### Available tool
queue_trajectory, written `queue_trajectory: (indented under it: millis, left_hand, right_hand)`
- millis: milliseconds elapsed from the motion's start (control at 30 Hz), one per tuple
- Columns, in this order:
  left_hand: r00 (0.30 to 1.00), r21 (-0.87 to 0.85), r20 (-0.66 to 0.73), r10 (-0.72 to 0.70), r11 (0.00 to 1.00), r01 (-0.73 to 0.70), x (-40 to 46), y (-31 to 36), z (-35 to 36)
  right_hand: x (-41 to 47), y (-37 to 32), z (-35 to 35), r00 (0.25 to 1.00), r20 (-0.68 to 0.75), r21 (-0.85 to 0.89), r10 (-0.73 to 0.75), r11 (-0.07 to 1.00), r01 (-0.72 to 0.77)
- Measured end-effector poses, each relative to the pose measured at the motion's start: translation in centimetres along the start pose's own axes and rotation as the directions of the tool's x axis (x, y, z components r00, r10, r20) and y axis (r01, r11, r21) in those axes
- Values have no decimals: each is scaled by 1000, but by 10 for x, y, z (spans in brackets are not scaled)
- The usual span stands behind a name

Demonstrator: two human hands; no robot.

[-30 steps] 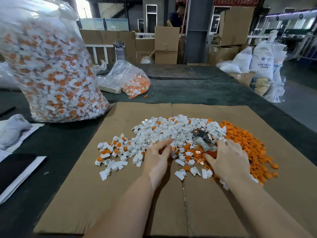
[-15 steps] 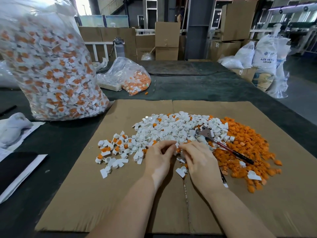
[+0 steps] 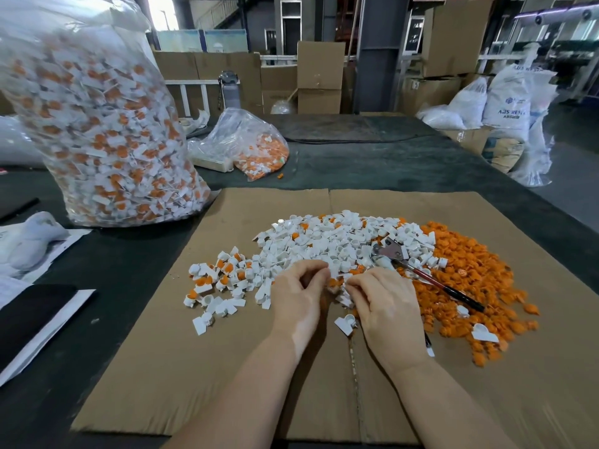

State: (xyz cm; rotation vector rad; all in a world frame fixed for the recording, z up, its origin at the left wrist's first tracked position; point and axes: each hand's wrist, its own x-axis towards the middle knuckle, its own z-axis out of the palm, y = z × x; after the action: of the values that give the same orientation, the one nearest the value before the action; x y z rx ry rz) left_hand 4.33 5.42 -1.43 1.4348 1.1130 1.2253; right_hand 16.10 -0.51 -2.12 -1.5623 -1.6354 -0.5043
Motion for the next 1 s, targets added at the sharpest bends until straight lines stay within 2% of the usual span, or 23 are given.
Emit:
queue_trajectory:
  millis: [100,233,367,467,567,633,733,800,867,933,1000]
  left_hand:
    - [991,59,-131,41,998,-34,12,9,-20]
    - [944,303,-318,87,953,14,38,15,-62]
    - [945,549,-314,95,830,99,48,3,-93]
    - [956,621,-287,62,772,136,47,-3,-99]
    - [939,770,-246,239,636,40,42,-5,-91]
    - [932,751,-176,316,655,-81,36,1,-79]
    - [938,598,129,322,729,-333,23,10,-56]
    - [887,514,383,257,739,-436,15,14,-41]
    - [808,497,558,190,703,-509,9,14,-28]
    - [748,498,645,154,658,-565,6,12,-19]
    - [730,515,673,121,632,-579,5,9,-15]
  right_hand:
    - [-1,0,0,999,-15,-4,32,999,-32]
    - [-2,0,1,998,-31,-7,46,999,-46]
    - [-3,1,3,998,-29,-19,50,999,-50]
    - [-4,1,4,999,0,-27,45,999,-45]
    - [-4,2,4,997,28,-52,67,997,-65]
    - [-4,1,4,996,34,-63,86,994,-84]
    - [-3,1,4,994,27,-74,110,991,-108]
    - [-3,0,3,992,17,-83,128,988,-126]
    - [-4,1,3,990,14,-90,141,986,-139]
    - [-4,1,2,990,10,-92,139,986,-138]
    - [-4,1,3,990,6,-91,137,986,-136]
